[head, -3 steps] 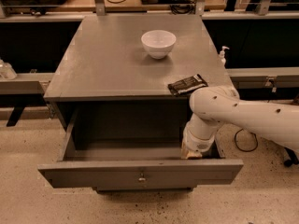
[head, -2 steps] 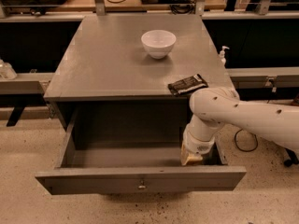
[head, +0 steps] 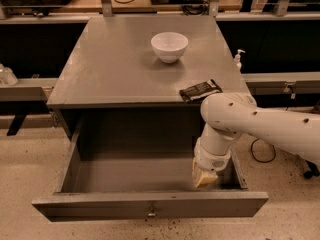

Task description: Open top drawer

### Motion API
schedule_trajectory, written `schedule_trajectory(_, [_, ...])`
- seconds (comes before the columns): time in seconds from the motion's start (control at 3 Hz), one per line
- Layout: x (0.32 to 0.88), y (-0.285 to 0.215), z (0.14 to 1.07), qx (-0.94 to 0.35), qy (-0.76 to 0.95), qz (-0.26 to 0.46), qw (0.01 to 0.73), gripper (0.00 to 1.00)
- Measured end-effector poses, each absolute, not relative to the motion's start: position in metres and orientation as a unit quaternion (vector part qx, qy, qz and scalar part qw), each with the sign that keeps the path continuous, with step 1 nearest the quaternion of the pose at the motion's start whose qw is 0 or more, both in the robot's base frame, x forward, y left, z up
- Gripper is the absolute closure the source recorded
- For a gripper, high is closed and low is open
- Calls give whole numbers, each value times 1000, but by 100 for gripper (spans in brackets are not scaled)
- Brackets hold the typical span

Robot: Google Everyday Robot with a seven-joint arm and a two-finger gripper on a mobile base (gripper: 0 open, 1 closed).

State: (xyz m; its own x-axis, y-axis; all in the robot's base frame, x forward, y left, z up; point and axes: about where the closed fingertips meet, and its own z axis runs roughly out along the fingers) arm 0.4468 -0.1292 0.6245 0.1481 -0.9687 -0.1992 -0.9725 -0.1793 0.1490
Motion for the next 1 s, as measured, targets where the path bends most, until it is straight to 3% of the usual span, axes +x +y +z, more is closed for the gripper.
schedule_trajectory(1.0, [389,-87,711,-800,561,207,55,100])
